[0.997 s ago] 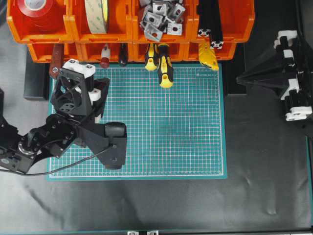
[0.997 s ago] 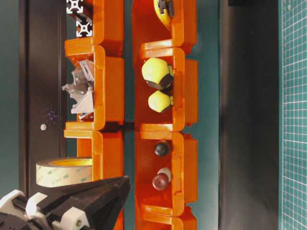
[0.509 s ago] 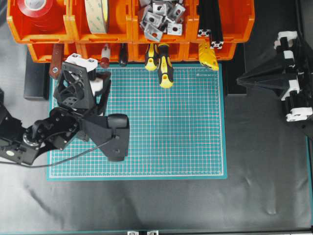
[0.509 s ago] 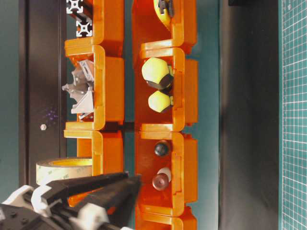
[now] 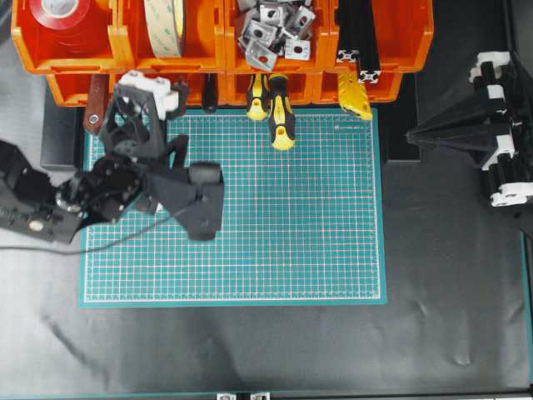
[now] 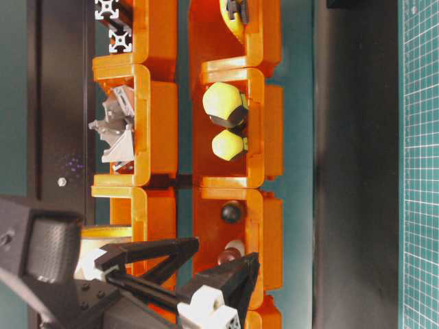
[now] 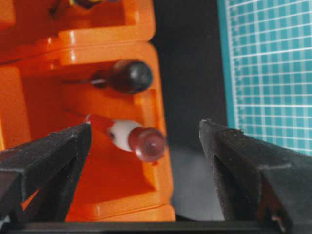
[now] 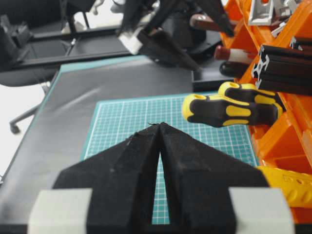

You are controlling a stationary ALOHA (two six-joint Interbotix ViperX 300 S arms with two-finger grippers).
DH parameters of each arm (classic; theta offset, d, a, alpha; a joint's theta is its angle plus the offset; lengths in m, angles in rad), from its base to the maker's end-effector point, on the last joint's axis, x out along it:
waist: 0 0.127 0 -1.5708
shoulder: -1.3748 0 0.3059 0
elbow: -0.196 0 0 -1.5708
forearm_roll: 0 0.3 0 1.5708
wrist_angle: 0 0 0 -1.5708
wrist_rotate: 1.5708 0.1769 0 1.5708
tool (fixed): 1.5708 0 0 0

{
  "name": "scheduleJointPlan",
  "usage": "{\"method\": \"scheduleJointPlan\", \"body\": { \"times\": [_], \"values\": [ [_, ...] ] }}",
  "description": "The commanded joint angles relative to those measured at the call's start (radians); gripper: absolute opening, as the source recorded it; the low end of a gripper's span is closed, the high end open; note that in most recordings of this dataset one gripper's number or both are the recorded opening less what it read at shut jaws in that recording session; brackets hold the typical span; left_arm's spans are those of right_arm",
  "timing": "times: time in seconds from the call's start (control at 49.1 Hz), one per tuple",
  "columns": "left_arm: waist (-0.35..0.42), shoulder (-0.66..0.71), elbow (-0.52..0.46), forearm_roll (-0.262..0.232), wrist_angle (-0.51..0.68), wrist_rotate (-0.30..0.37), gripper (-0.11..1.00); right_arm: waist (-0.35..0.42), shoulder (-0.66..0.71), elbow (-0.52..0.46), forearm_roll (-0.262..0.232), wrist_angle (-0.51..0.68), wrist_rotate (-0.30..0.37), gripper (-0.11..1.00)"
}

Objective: Pick red screwdriver from container rack with left arm.
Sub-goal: 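Move the left gripper toward the red-handled screwdriver in the rack, then lower the left gripper around the red handle and close it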

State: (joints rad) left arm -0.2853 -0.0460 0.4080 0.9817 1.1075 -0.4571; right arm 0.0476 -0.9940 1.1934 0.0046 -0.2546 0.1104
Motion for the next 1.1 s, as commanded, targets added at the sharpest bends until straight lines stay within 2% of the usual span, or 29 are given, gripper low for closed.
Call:
{"method": "scheduleJointPlan", "body": {
  "times": [0.0, 0.366, 0.855, 0.956, 1.079],
  "values": [
    [0.011, -0.011, -0.006, 0.006, -0.002, 0.003, 0.88, 0.005, 0.005, -0.014, -0.003, -0.002, -0.002, 0.0],
    [0.02, -0.02, 0.043, 0.006, -0.002, -0.008, 0.88, 0.012, -0.002, -0.014, -0.003, 0.0, -0.002, 0.0],
    [0.021, -0.011, 0.015, 0.006, -0.025, -0.014, 0.86, 0.012, -0.002, -0.014, -0.003, -0.002, 0.0, 0.0],
    [0.021, -0.015, 0.021, 0.006, -0.018, -0.012, 0.8, 0.012, -0.003, -0.014, -0.003, -0.002, 0.0, 0.0],
    [0.023, -0.017, 0.023, 0.006, -0.018, -0.012, 0.62, 0.015, -0.003, -0.014, -0.003, -0.002, 0.0, 0.0]
  ]
}}
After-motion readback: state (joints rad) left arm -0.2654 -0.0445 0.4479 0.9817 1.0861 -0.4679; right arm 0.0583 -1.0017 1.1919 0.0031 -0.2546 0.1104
